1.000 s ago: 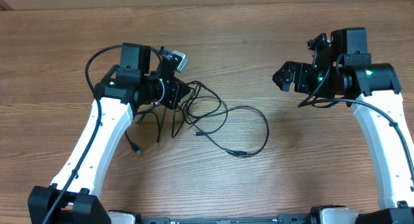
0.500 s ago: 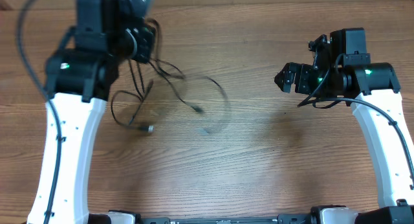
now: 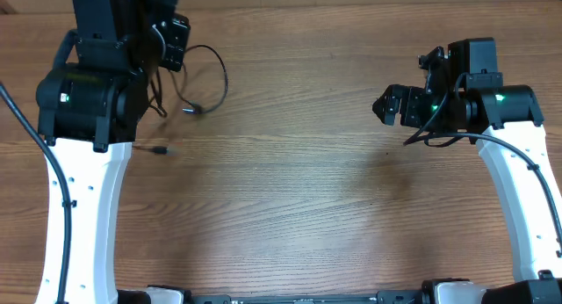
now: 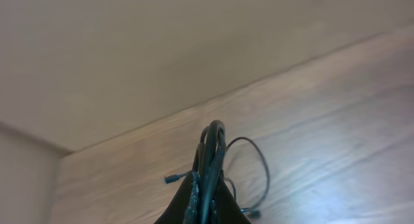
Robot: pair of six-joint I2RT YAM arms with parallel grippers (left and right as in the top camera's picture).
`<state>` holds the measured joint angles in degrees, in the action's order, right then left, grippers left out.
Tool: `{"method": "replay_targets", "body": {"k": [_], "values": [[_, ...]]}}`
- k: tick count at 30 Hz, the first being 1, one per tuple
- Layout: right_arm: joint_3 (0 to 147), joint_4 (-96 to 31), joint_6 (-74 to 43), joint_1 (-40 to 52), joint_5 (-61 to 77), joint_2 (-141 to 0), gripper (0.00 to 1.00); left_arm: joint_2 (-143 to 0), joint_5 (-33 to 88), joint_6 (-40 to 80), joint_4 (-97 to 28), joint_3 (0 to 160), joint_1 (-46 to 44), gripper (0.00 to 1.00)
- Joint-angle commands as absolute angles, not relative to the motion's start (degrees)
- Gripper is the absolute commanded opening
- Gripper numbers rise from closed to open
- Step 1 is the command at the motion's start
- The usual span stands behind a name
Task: Untangle cables
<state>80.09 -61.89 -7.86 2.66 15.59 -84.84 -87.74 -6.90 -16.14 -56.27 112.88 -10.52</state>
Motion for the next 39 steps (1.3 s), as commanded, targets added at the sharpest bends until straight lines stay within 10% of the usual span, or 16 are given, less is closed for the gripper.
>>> {"method": "replay_targets", "body": {"k": [1, 8, 12, 17, 30, 39], "values": [[80.79, -61.12, -7.57, 2.55, 14.98, -85.01, 1.0, -90.19, 2.74, -17.78, -56.8, 114.1, -13.89, 0.04], [80.79, -61.04, -7.6, 2.55, 15.0, -85.01, 1.0, -102.35, 11.53, -17.8, -56.88, 114.1, -21.98, 0.04], [80.79, -61.23, -7.62, 2.55, 15.0, -85.01, 1.0, -109.27, 13.21, -13.98, -55.96, 114.1, -24.1, 0.74], [80.79, -61.21, -7.6, 2.55, 15.0, -85.01, 1.0, -113.51, 22.76, -13.26, -54.7, 114.1, -24.29, 1.0], [80.79, -61.19, -7.57, 2.55, 13.96, -85.01, 1.0, -111.42, 21.37, -11.49, -53.76, 114.28, -23.86, 1.0], [80.79, -60.6, -7.57, 2.55, 13.93, -85.01, 1.0, -100.42, -2.61, -6.17, -57.47, 114.28, -23.59, 1.0]]}}
